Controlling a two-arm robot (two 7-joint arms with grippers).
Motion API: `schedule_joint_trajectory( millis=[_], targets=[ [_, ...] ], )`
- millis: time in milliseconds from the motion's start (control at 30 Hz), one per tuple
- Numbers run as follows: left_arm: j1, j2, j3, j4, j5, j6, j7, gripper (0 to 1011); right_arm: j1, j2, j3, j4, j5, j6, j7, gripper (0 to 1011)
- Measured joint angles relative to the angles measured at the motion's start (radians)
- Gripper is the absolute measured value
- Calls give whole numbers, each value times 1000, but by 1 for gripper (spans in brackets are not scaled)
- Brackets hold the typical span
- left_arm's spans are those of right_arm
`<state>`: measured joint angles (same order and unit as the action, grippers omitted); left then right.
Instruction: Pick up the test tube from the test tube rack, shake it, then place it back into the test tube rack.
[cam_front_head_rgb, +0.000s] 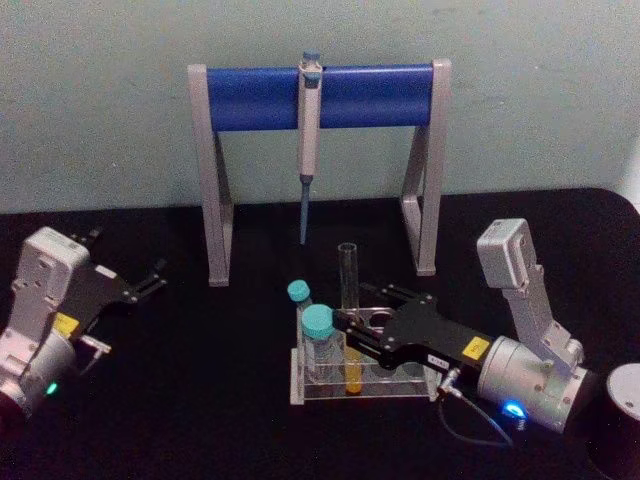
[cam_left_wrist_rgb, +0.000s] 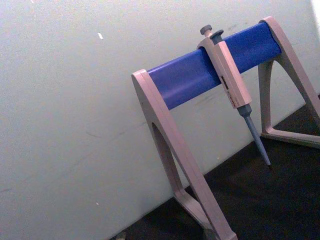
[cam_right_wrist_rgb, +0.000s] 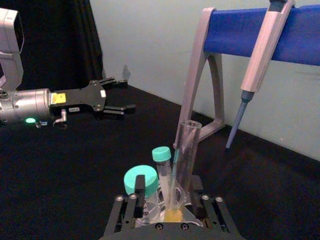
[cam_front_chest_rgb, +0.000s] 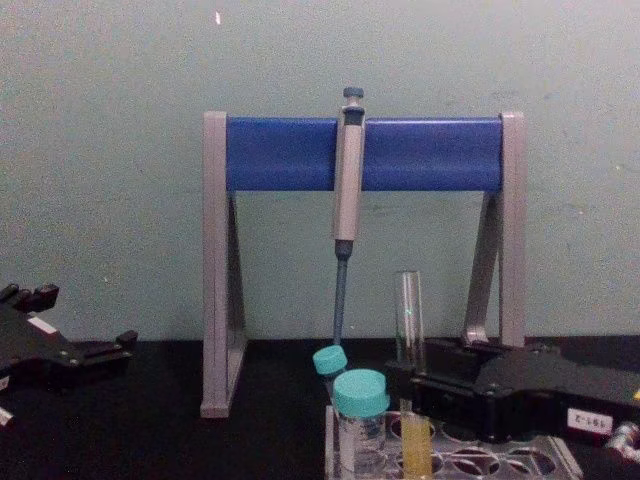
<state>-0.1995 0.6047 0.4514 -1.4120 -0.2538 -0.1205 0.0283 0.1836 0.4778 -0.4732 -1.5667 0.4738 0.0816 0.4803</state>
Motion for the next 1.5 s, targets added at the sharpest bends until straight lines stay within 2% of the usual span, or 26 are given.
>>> schedule_joint_trajectory(
  millis=[367, 500, 533, 900, 967, 1000, 1100, 1200, 1233, 1300, 1433, 1500],
  targets=[
    [0, 0, 0, 0, 0, 0, 0, 1001, 0, 0, 0, -1, 1, -1, 0, 895],
    [0, 0, 0, 0, 0, 0, 0, 1002, 0, 0, 0, -1, 1, -1, 0, 958],
    [0, 0, 0, 0, 0, 0, 0, 1001, 0, 0, 0, -1, 2, -2, 0, 1000],
    [0, 0, 0, 0, 0, 0, 0, 1001, 7, 0, 12, -16, 5, -26, 9, 1000],
    [0, 0, 0, 0, 0, 0, 0, 1001, 7, 1, 20, -27, 7, -39, 9, 1000],
    [0, 0, 0, 0, 0, 0, 0, 1001, 6, 1, 39, -50, 11, -64, 5, 1000],
    [0, 0, 0, 0, 0, 0, 0, 1001, -1, 0, 63, -76, 14, -101, -8, 1000],
    [0, 0, 0, 0, 0, 0, 0, 1001, -18, -4, 99, -104, 8, -142, -44, 1000],
    [0, 0, 0, 0, 0, 0, 0, 1001, -32, -9, 119, -119, -11, -158, -80, 1000],
    [0, 0, 0, 0, 0, 0, 0, 1001, -47, -14, 136, -130, -39, -167, -123, 1000],
    [0, 0, 0, 0, 0, 0, 0, 1001, -92, -26, 175, -151, -105, -164, -233, 1000],
    [0, 0, 0, 0, 0, 0, 0, 1001, -136, -34, 199, -163, -155, -133, -319, 1000]
  ],
)
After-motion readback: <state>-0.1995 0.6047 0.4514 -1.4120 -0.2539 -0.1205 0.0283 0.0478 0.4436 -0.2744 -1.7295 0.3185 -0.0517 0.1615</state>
